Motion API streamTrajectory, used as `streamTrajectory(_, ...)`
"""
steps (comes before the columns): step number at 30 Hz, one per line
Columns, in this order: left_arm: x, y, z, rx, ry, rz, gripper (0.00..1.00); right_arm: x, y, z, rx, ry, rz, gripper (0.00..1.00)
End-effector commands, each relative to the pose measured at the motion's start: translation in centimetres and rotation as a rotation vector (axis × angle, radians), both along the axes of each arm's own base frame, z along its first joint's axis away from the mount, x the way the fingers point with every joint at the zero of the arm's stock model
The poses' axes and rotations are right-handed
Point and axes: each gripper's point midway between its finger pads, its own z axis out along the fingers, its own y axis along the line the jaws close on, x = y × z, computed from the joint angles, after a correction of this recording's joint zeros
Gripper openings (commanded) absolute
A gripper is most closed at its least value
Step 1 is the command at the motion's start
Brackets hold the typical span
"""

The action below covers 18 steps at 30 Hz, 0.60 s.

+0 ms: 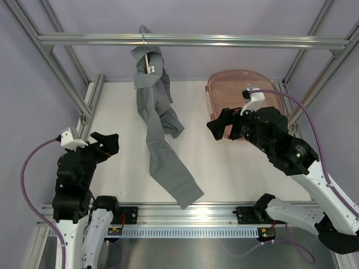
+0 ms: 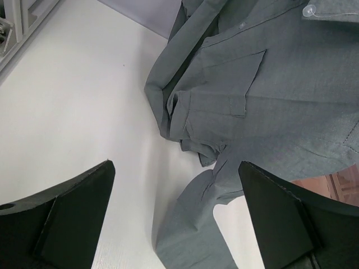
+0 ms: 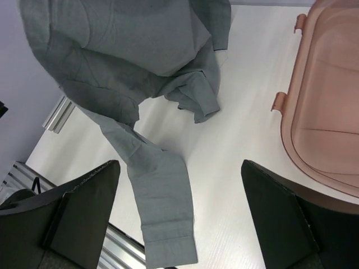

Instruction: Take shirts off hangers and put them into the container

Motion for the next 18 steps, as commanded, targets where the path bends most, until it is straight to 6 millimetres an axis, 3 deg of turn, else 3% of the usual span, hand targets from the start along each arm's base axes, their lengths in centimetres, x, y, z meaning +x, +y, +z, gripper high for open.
streamTrajectory(1, 0.3, -0.7, 0.3, 0.008, -0.024, -0.048, 0.99, 0.4, 1.0, 3.3, 0.023, -0.075, -0.021, 0.99)
streamTrajectory(9, 0.5, -1.0, -0.3, 0.017, -0.006, -0.066, 0.99, 0.0, 7.5, 5.2, -0.003, -0.086, 0.094, 1.0)
streamTrajectory(11, 0.7, -1.1, -0.4, 0.019, 0.001, -0.071, 0.99, 0.7, 9.2, 6.1, -0.026, -0.099, 0.097, 0.99)
streamTrajectory(12, 0.7, -1.2, -0.4, 0.023, 0.006, -0.078, 0.99, 0.8, 10.4, 5.6, -0.058, -0.093, 0.114, 0.99)
streamTrajectory(13, 0.8, -1.2, -0.4, 0.023, 0.009, -0.08, 0.99, 0.9, 10.6, 7.0, -0.038, -0.115, 0.115, 1.0)
streamTrajectory(15, 0.8, -1.2, -0.5, 0.026, 0.021, -0.079, 0.99, 1.9, 11.8, 7.0, -0.062, -0.125, 0.115, 0.99)
streamTrajectory(16, 0.9, -1.2, -0.6, 0.026, 0.024, -0.079, 0.99, 2.1, 12.0, 8.4, -0.045, -0.146, 0.115, 0.99)
streamTrajectory(18, 0.8, -1.2, -0.5, 0.027, 0.018, -0.082, 0.99, 2.7, 13.8, 7.6, -0.079, -0.123, 0.145, 0.94)
